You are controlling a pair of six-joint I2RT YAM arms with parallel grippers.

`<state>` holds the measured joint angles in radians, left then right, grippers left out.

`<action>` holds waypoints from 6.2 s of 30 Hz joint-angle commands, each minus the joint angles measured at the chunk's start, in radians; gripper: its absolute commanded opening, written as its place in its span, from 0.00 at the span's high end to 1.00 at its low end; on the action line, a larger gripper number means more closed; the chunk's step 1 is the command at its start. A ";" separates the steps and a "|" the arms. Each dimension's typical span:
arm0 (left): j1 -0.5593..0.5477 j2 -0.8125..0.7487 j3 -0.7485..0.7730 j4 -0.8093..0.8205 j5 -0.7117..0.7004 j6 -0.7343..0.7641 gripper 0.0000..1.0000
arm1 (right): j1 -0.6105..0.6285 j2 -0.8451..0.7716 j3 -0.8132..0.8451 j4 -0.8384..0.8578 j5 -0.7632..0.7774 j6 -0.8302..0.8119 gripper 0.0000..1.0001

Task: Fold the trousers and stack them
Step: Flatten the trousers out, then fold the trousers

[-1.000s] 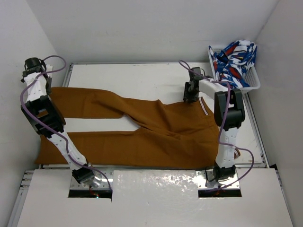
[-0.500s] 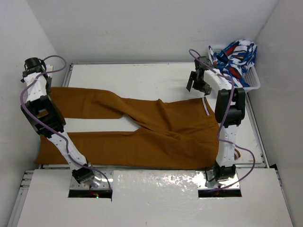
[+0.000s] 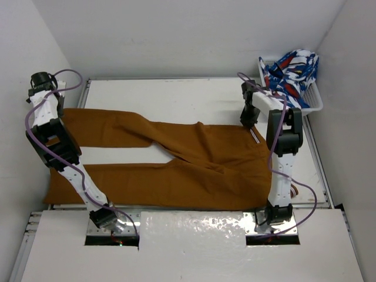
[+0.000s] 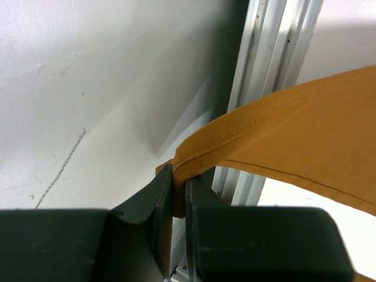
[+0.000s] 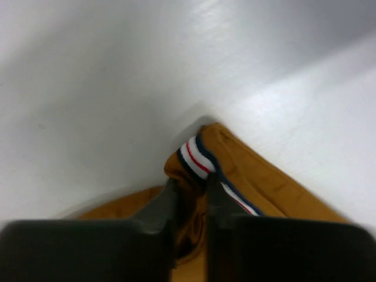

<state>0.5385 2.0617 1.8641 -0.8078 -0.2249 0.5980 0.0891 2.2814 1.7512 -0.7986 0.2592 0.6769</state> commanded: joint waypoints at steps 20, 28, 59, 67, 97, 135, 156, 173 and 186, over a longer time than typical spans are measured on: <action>-0.066 0.083 0.370 0.056 0.108 -0.044 1.00 | -0.207 -0.465 -0.180 0.176 0.256 -0.080 1.00; -0.161 0.141 0.529 0.232 0.134 -0.096 1.00 | -0.350 -0.557 -0.202 0.340 0.245 -0.108 1.00; 0.037 -0.670 -0.601 0.300 0.412 0.275 1.00 | -0.442 -1.185 -1.211 0.960 -0.166 -0.169 1.00; 0.182 -0.696 -0.608 0.363 0.473 0.333 1.00 | -0.485 -1.123 -1.093 0.883 -0.129 -0.197 1.00; 0.630 -0.861 -1.040 0.137 0.590 0.950 1.00 | -0.511 -1.367 -1.477 0.765 0.160 -0.089 1.00; 0.811 -0.899 -1.140 -0.155 0.249 1.675 0.59 | -0.512 -1.264 -1.354 0.592 0.441 -0.048 0.16; 0.606 -0.657 -0.893 -0.153 0.519 0.639 0.54 | -0.160 -1.255 -1.157 0.697 0.172 -0.333 0.55; 0.653 -0.554 -0.861 0.026 0.655 0.198 0.67 | -0.150 -1.126 -1.276 0.674 0.054 -0.260 0.65; 0.652 -0.399 -0.925 0.229 0.521 0.111 0.58 | -0.149 -1.010 -1.214 0.638 0.045 -0.277 0.65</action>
<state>1.1931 1.6592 0.9321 -0.6437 0.2714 0.7460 -0.0612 1.2537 0.4812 -0.1543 0.3088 0.4160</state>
